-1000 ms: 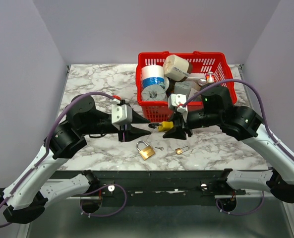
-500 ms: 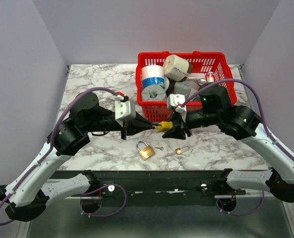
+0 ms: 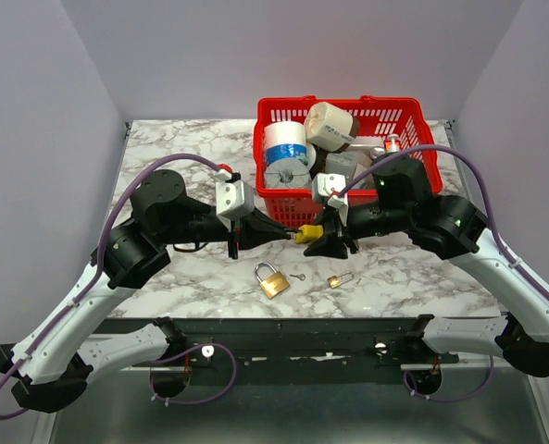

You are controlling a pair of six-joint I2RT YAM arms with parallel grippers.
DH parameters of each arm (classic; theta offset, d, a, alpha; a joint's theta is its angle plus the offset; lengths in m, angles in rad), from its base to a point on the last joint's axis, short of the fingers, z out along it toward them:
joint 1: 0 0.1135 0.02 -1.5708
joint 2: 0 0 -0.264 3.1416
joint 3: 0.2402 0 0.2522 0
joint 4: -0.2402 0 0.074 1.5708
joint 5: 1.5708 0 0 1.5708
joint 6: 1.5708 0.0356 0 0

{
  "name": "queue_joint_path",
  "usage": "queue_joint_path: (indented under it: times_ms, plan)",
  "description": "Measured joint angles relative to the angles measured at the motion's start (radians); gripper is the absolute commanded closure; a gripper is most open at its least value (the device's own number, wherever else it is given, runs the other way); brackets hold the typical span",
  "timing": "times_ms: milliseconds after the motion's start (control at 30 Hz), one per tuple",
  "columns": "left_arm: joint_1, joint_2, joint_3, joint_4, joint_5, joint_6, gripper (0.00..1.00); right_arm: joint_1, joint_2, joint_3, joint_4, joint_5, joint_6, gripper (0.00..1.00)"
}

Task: Lock with the key
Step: Lock the lock.

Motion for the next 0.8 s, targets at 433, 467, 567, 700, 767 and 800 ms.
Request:
queue_joint_path:
  times_ms: [433, 467, 567, 700, 767, 800]
  plan:
    - [0.000, -0.016, -0.083, 0.089, 0.001, -0.056, 1.00, -0.007, 0.020, 0.019, -0.049, -0.010, 0.001, 0.99]
    - [0.000, -0.021, -0.098, 0.107, 0.001, -0.063, 1.00, -0.009, 0.026, 0.024, -0.058, -0.011, 0.002, 0.99]
    - [-0.005, -0.025, -0.132, 0.149, 0.000, -0.076, 1.00, -0.013, 0.041, 0.042, -0.096, -0.013, 0.002, 0.99]
    - [-0.018, -0.020, -0.162, 0.198, 0.000, -0.097, 1.00, -0.013, 0.055, 0.056, -0.110, -0.024, 0.004, 0.99]
    - [-0.018, -0.020, -0.171, 0.214, 0.000, -0.106, 1.00, -0.014, 0.056, 0.056, -0.114, -0.024, 0.006, 0.99]
    - [-0.018, -0.020, -0.177, 0.224, 0.000, -0.114, 1.00, -0.015, 0.056, 0.056, -0.117, -0.024, 0.009, 0.99]
